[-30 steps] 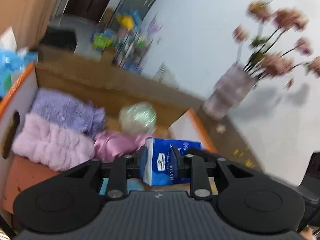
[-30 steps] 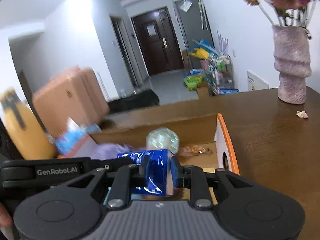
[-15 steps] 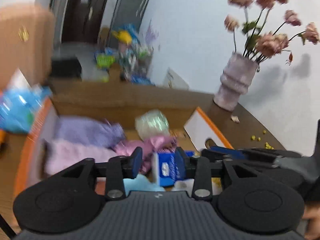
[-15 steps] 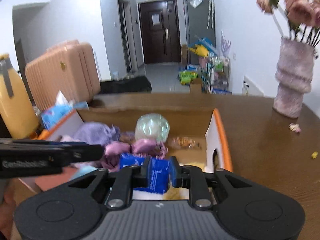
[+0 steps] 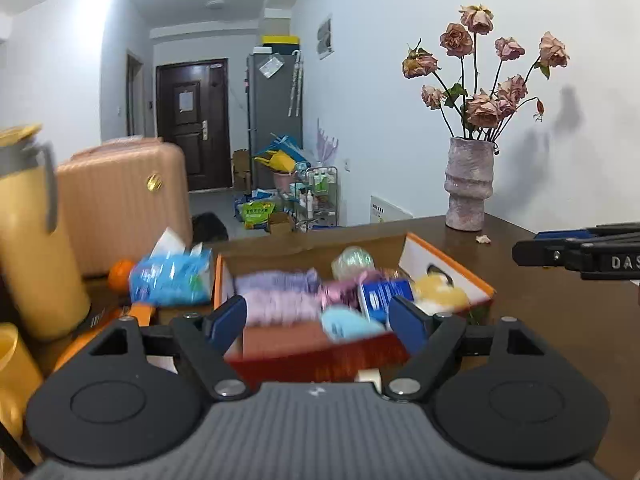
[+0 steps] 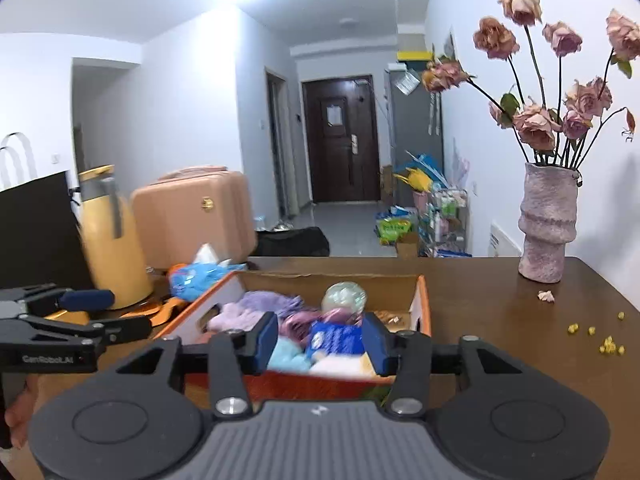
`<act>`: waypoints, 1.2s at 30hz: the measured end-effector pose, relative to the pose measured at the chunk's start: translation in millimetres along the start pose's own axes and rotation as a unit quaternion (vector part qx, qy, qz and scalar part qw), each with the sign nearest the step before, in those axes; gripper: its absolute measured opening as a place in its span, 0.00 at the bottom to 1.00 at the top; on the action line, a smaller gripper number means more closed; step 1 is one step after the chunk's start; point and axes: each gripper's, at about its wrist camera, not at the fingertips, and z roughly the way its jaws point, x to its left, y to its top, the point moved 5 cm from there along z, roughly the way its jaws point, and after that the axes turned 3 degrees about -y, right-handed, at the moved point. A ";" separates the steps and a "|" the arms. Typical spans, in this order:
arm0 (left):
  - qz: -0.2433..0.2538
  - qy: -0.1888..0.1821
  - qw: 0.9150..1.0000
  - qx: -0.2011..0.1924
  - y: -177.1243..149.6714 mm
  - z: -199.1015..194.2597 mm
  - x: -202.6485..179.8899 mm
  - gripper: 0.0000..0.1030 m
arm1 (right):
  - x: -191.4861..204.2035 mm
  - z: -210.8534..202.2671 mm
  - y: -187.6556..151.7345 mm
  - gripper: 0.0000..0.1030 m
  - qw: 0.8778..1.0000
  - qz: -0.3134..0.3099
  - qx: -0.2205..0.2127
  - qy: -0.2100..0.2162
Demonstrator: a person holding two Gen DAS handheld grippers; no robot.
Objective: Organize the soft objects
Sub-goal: 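Withdraw both tools from the box back over the table, then lower the left tool onto the white tape roll and close it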
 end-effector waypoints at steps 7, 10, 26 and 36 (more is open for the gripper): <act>-0.038 0.005 0.999 0.036 -68.2 -45.9 -4.5 0.78 | 26.6 -45.4 -62.8 0.51 1.000 0.013 0.012 0.009; -0.063 0.001 0.996 0.063 -87.7 -51.3 0.8 0.78 | 32.3 -48.9 -84.8 0.51 0.999 0.028 0.034 0.015; -0.059 -0.022 0.995 0.074 -81.1 47.2 -18.2 0.75 | 16.4 1.0 -100.8 0.54 0.998 0.019 0.060 -0.008; -0.044 -0.039 0.992 0.113 -83.0 122.5 -30.7 0.28 | -5.2 95.7 -99.3 0.41 0.995 0.028 0.099 -0.010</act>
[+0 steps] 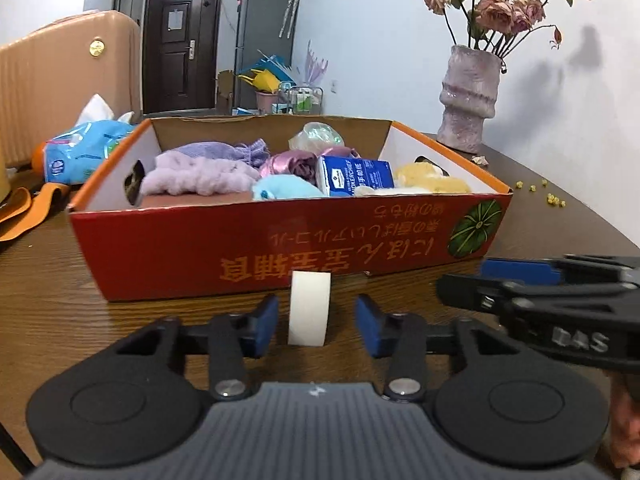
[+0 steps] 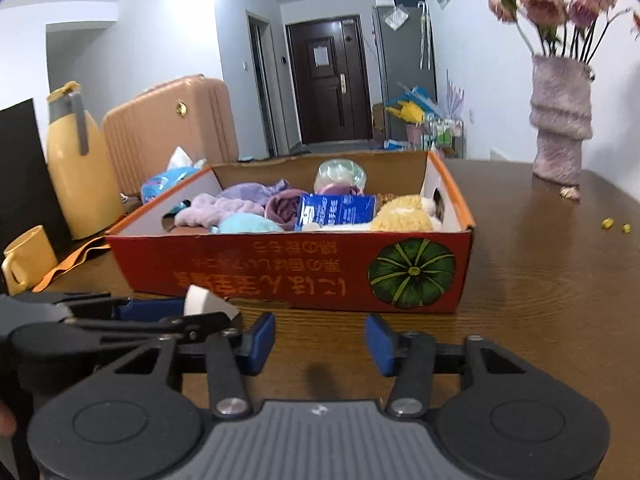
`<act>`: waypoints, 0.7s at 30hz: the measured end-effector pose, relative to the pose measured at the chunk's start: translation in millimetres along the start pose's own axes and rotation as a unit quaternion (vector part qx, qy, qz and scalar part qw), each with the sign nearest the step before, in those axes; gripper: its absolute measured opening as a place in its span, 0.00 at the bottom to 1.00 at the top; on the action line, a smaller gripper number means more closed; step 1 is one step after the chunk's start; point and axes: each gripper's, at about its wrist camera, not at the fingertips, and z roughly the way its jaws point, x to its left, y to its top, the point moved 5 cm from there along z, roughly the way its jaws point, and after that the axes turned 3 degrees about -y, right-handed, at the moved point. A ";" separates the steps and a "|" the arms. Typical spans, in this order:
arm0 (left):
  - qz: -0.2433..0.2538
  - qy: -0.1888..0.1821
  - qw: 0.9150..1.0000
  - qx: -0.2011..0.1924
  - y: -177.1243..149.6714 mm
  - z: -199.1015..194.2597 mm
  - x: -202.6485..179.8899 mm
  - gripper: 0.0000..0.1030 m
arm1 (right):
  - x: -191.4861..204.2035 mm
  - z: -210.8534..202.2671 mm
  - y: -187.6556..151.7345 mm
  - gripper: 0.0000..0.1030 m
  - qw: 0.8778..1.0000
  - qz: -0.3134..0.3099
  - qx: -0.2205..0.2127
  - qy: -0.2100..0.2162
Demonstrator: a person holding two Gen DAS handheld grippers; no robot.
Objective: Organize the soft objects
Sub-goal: 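Lower the left tool onto the white tape roll and close it, then carry the tape roll into the box with the left tool and open it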
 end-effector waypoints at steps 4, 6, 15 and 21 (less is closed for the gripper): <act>-0.001 0.002 1.000 0.000 1.8 2.1 2.4 0.18 | 1.7 18.7 2.5 0.22 1.000 0.005 0.010 0.010; -0.002 0.007 1.000 -0.002 2.4 -0.1 3.3 0.18 | 4.3 25.5 2.7 0.16 1.000 0.001 0.017 0.012; 0.001 0.015 0.999 -0.040 5.5 -54.7 -13.7 0.17 | 11.4 -12.3 0.6 0.09 1.000 -0.003 -0.007 0.018; -0.011 0.001 0.997 -0.081 1.5 -124.1 -30.2 0.17 | 11.8 -82.4 -7.4 0.07 0.999 0.011 -0.044 0.026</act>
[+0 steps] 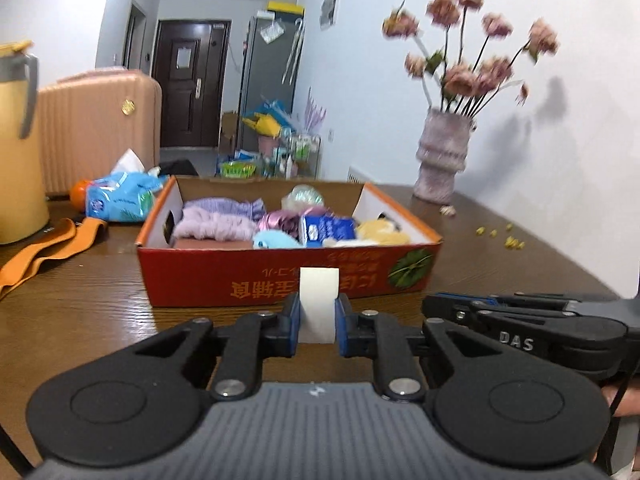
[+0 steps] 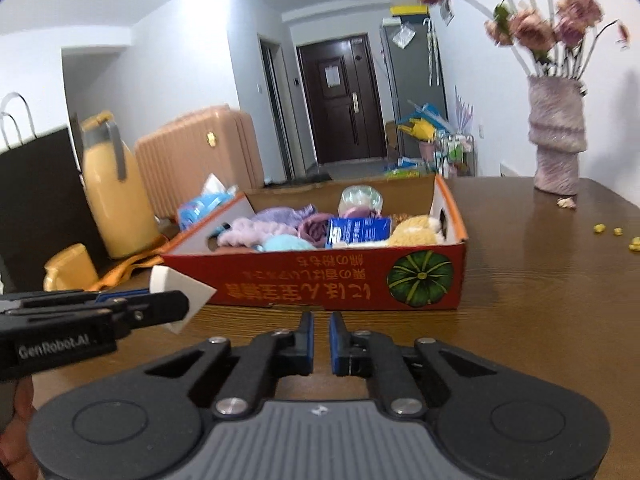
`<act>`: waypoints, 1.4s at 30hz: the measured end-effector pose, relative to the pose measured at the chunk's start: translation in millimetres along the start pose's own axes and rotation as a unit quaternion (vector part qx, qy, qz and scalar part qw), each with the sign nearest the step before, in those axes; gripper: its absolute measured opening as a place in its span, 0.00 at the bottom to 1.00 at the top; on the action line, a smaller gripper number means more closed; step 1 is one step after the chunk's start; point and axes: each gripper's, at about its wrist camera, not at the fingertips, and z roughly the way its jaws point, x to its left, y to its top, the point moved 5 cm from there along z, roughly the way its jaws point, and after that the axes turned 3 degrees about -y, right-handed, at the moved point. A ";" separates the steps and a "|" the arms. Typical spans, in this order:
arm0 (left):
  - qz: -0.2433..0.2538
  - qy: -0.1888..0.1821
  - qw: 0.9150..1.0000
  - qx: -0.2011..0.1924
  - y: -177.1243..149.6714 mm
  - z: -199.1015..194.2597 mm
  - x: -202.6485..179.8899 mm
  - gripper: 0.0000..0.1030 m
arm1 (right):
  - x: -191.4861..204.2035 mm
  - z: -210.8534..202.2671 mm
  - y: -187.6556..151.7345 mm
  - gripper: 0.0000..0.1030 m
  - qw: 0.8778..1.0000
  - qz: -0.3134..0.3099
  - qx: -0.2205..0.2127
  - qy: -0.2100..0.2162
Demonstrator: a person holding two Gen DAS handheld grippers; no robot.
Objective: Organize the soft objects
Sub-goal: 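Carry the tape roll into the box with the left tool and open it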
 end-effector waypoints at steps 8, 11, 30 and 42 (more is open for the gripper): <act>0.015 -0.011 0.999 -0.029 7.8 -50.7 -25.2 0.17 | 1.2 -71.1 2.4 0.06 0.999 0.004 -0.047 -0.002; 0.021 -0.015 0.999 -0.036 14.1 -51.6 -32.4 0.17 | -1.2 -79.2 6.9 0.06 0.998 0.000 -0.058 -0.001; 0.026 -0.050 0.998 0.010 128.2 185.3 -8.6 0.18 | -61.5 92.4 108.3 0.06 0.997 -0.066 -0.043 -0.022; -0.010 -0.046 0.992 0.114 121.2 311.0 6.9 0.26 | -98.6 220.0 122.5 0.10 0.996 -0.058 0.050 -0.051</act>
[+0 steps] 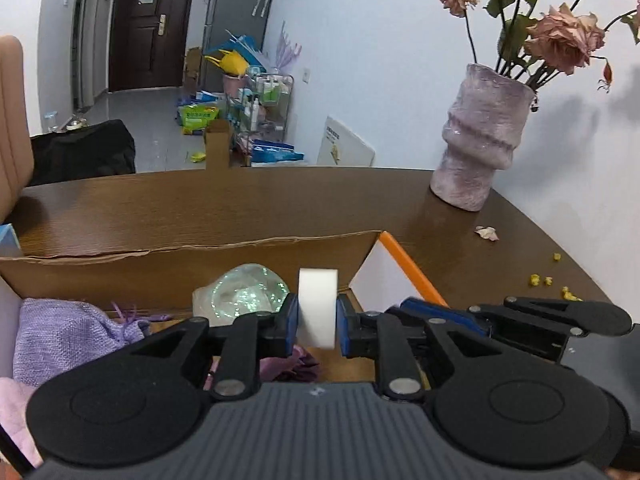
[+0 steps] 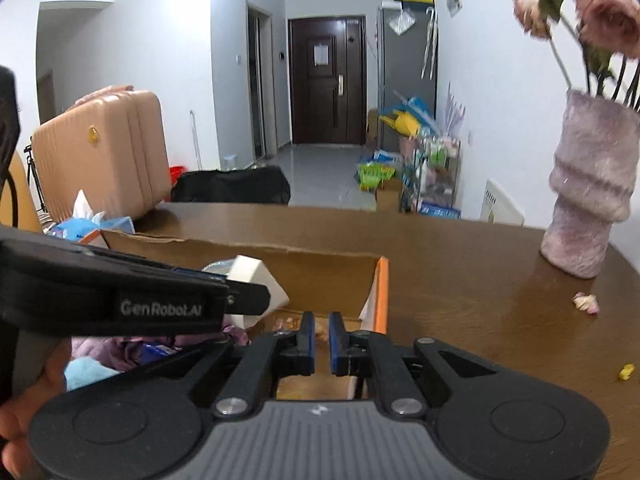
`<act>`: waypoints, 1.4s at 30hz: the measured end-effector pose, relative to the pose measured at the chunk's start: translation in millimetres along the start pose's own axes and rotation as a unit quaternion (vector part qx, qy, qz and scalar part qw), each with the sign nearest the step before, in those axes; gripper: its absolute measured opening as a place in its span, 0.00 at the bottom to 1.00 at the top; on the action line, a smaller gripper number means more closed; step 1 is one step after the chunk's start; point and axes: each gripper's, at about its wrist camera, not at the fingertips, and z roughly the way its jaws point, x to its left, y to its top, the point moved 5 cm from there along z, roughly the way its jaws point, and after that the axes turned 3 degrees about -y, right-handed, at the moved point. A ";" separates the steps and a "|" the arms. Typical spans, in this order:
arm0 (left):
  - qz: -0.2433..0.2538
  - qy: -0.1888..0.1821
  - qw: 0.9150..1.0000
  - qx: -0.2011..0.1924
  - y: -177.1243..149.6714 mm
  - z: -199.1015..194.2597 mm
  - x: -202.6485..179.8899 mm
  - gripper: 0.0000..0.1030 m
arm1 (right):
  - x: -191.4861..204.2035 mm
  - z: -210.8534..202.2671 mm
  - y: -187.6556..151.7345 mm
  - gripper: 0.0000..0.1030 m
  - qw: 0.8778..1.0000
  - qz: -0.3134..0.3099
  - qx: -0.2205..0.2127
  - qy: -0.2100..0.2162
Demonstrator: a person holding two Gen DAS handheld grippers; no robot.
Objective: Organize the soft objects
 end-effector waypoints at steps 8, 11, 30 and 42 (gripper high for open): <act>-0.006 0.036 0.999 -0.039 12.8 -43.7 6.4 0.81 | 0.9 -13.5 7.4 0.37 1.000 0.004 -0.001 -0.010; 0.009 0.047 0.996 -0.078 18.9 -87.0 4.8 0.87 | 3.0 -43.0 17.0 0.73 0.999 0.003 -0.027 -0.019; 0.055 0.130 0.960 -0.240 -136.0 -373.1 -5.1 1.00 | 57.9 -328.9 -59.7 1.00 0.977 0.003 -0.208 -0.045; 0.057 0.167 0.945 -0.276 -245.7 -458.2 -32.1 1.00 | 114.8 -419.6 -151.8 1.00 0.971 0.007 -0.237 -0.028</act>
